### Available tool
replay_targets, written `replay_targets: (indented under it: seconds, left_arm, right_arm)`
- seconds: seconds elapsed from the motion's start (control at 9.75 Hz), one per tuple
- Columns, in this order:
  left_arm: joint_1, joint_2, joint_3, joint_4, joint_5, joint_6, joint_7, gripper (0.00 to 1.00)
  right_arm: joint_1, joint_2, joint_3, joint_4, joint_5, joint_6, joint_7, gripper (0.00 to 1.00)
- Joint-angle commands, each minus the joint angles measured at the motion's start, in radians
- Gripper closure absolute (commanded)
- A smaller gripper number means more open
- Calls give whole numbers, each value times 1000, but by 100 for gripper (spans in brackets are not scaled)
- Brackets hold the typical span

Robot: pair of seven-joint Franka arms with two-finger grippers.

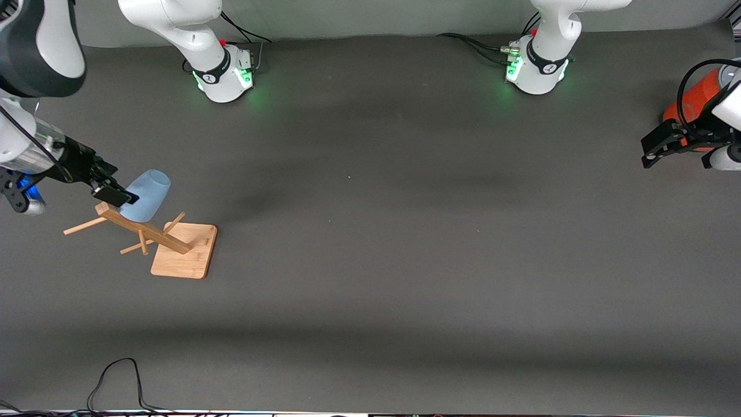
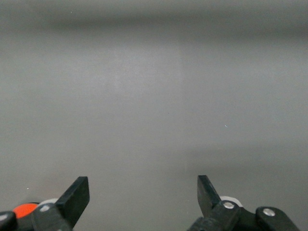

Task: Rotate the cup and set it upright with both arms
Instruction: 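Reach the right gripper to the blue cup on the wooden stand, then close the right gripper around the blue cup's body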

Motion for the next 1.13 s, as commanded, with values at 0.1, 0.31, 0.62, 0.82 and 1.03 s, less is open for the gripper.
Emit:
replay_targets:
  seconds: [0.1, 0.31, 0.62, 0.82, 1.03]
  left_arm:
    - [1, 6, -2, 17, 14, -3, 0, 0]
    - [1, 10, -2, 17, 14, -2, 0, 0]
    - [1, 9, -3, 17, 14, -3, 1, 0]
    - [1, 9, -2, 17, 14, -2, 1, 0]
    - [1, 11, -2, 18, 14, 0, 1, 0]
  right_arm:
    - [3, 11, -2, -53, 18, 109, 20, 0]
    - [5, 22, -2, -107, 25, 150, 20, 0]
    - [5, 15, -2, -123, 36, 123, 7, 10]
    - [5, 12, -2, -114, 36, 97, 0, 32]
    - [5, 9, 0, -103, 36, 83, -1, 34]
